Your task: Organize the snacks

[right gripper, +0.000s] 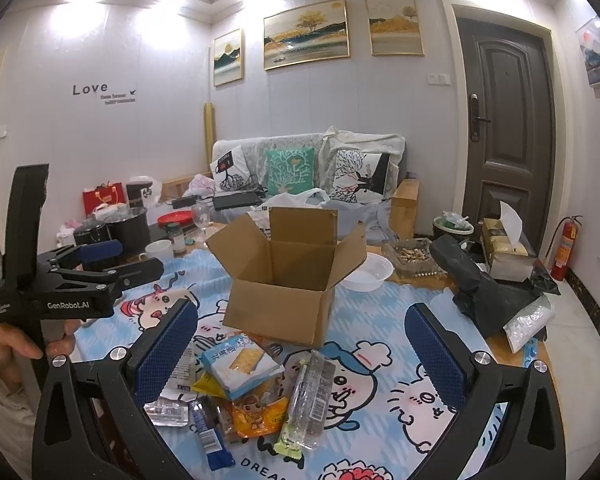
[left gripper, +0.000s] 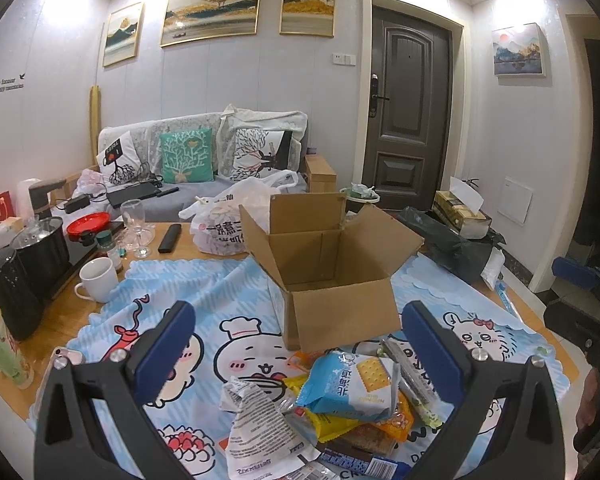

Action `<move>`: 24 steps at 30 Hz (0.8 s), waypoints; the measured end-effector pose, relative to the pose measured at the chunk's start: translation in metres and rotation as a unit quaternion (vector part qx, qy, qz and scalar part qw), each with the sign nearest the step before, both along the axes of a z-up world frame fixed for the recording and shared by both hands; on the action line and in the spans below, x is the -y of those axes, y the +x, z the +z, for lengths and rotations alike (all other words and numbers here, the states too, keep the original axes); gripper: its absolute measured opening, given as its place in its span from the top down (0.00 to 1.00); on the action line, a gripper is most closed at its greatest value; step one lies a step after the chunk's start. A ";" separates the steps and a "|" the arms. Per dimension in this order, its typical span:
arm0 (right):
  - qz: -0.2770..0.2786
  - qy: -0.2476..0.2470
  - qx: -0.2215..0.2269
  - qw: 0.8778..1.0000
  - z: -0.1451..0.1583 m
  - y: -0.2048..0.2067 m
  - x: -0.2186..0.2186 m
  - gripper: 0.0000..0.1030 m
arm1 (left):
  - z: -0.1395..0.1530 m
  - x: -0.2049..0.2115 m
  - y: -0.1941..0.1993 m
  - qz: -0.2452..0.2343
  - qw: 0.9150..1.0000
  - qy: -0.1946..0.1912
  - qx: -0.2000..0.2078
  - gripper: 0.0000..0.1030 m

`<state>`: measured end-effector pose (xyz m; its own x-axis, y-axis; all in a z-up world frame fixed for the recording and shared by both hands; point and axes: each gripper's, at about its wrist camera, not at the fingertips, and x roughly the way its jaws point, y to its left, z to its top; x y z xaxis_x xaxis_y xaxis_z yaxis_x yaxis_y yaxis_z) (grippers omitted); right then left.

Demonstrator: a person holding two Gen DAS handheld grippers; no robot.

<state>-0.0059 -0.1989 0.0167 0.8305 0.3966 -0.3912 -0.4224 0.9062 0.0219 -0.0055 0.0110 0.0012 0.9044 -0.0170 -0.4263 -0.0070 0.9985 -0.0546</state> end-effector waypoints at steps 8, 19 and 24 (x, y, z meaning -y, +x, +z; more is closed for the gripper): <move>-0.002 0.001 0.000 1.000 0.000 0.000 0.001 0.00 | 0.001 -0.001 -0.002 0.000 1.000 0.001 0.001 0.00; -0.005 0.003 0.002 1.000 0.000 -0.002 0.003 0.00 | 0.002 0.001 -0.004 0.000 1.000 0.002 -0.002 0.00; -0.005 0.002 0.000 1.000 0.000 -0.002 0.003 0.00 | 0.002 0.002 -0.004 0.001 1.000 0.001 -0.004 0.00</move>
<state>-0.0076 -0.2015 0.0164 0.8348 0.3895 -0.3892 -0.4128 0.9105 0.0259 -0.0091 0.0093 0.0034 0.9011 -0.0144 -0.4333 -0.0089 0.9986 -0.0516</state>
